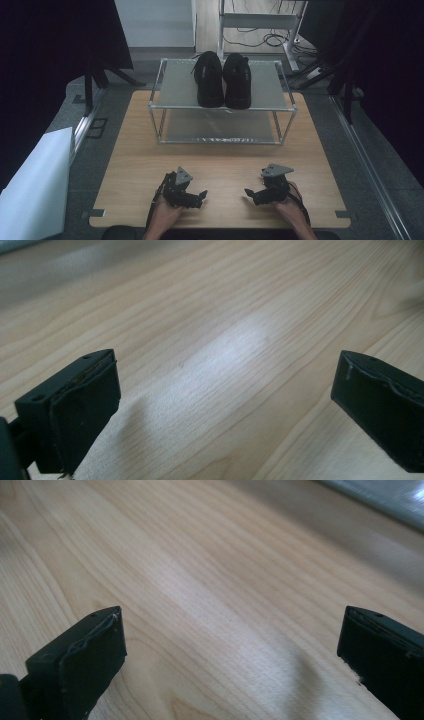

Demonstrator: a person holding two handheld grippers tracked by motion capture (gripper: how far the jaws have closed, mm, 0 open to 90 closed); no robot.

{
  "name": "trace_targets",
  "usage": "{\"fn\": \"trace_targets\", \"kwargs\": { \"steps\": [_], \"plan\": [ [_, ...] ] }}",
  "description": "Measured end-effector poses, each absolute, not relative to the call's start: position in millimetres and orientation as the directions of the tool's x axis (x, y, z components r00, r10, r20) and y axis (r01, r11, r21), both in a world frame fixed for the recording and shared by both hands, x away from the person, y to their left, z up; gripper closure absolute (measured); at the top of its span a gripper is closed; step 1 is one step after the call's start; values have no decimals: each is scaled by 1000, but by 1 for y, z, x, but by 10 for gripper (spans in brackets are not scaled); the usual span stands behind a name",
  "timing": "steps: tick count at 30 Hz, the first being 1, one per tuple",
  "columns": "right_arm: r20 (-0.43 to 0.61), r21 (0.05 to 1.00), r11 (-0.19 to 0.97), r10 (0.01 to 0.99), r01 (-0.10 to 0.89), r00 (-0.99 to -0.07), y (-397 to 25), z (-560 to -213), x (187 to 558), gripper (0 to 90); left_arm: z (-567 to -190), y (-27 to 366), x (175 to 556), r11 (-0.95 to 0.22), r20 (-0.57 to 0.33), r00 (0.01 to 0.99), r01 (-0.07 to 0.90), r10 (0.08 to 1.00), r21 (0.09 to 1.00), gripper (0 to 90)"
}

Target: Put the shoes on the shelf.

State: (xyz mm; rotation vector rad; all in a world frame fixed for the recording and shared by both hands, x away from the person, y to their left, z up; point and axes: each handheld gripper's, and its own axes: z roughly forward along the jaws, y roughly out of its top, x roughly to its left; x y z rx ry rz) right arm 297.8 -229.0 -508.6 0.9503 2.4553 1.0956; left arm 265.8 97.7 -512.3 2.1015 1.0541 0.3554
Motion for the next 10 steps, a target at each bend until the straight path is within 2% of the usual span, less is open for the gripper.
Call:
{"fn": "trace_targets", "kwargs": {
  "steps": [10],
  "plan": [
    [7,717,521,660,464,-751,-228,-519,300,0,-520,93,268,-428,-41,622,583,782,690,0]
  ]
}}
